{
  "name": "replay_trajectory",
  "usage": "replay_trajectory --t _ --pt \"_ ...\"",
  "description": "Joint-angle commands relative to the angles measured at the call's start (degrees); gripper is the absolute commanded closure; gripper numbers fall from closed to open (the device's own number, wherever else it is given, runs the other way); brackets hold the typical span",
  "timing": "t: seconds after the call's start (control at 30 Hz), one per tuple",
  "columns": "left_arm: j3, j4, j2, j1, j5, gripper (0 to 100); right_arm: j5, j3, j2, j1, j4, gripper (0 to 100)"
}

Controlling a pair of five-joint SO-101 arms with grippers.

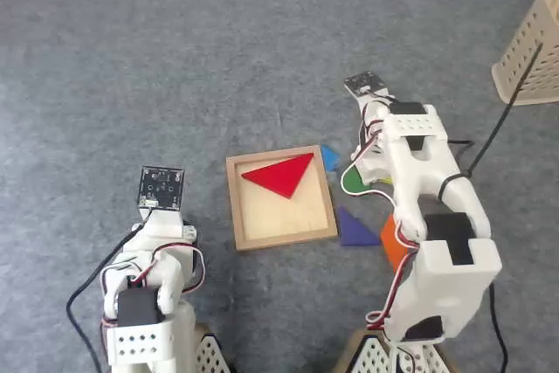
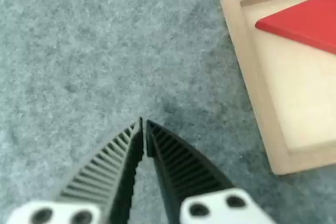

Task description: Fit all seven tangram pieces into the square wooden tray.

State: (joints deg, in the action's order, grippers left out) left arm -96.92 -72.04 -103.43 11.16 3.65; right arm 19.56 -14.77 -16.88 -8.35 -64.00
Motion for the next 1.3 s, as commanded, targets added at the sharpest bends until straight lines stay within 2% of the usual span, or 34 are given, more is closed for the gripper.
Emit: replay_trajectory --t 0.0,0.43,0.83,1.13,1.27 --pt "0.4 -0.4 -1.1 0.0 0.3 99 2.6 1.8 -1.4 -2.7 -0.3 69.5" --pt "0.4 -0.4 -1.1 0.0 0.3 99 2.7 -4.6 14.5 0.9 2.7 69.5" --pt "0.4 -0.4 -1.1 0.0 0.3 99 3.0 2.9 0.2 2.2 3.6 69.5" --pt "0.4 -0.4 -1.1 0.0 0.3 99 2.5 6.2 -1.5 0.8 1.3 69.5" --pt "0.4 -0.4 -1.1 0.0 0.3 99 -4.9 9.1 -1.8 0.0 0.8 69.7"
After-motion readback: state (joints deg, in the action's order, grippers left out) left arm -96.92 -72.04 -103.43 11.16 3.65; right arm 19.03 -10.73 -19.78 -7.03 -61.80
